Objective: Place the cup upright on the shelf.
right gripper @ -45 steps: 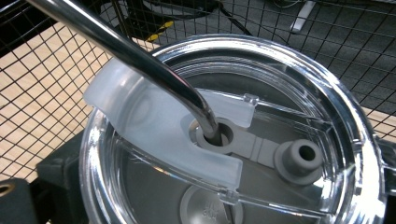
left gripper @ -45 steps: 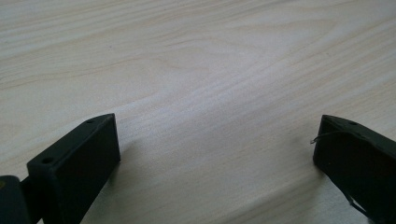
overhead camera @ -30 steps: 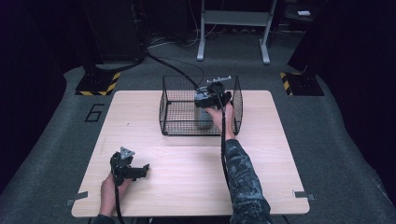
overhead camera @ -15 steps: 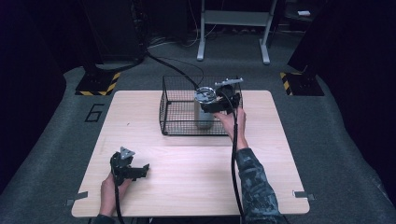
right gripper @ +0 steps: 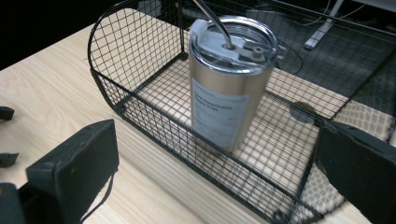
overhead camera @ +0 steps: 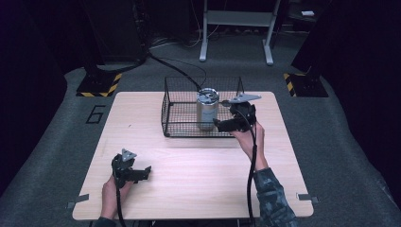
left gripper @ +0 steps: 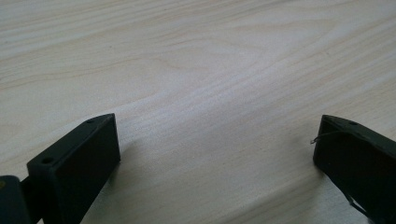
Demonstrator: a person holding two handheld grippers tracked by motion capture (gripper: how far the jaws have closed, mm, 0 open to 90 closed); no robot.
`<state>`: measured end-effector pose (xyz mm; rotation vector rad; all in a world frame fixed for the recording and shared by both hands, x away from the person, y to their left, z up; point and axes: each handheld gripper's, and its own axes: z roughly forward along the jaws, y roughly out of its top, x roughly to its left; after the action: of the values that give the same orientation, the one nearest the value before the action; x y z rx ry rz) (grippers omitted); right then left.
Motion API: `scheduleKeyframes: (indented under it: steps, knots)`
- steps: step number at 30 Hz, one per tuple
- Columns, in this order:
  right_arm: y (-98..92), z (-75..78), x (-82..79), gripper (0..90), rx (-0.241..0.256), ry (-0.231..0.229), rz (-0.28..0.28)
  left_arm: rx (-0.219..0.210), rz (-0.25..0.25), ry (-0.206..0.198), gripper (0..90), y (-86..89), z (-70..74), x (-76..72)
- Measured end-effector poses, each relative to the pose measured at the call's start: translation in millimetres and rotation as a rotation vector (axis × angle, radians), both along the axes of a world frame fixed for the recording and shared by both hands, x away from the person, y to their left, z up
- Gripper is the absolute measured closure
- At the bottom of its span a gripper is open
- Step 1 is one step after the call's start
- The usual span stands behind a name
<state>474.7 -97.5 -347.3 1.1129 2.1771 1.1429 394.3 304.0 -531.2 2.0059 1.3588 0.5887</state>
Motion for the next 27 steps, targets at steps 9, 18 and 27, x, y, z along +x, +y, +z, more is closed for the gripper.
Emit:
scheduleKeyframes:
  steps: [9, 18, 27]
  knots:
    - [-40.0, -15.5, -28.5, 0.0, -0.010, -0.012, -0.047, 0.002, -0.001, 0.001, 0.4, 0.1, 0.1, 0.0]
    - [-79.7, -44.4, -51.6, 0.0, -0.015, 0.015, -0.119, 0.001, -0.001, 0.001, 0.4, 0.1, 0.1, 0.0]
    - [-122.1, -92.5, -80.4, 0.0, -0.009, 0.075, -0.226, -0.001, 0.001, 0.000, 0.4, -0.1, 0.0, 0.0]
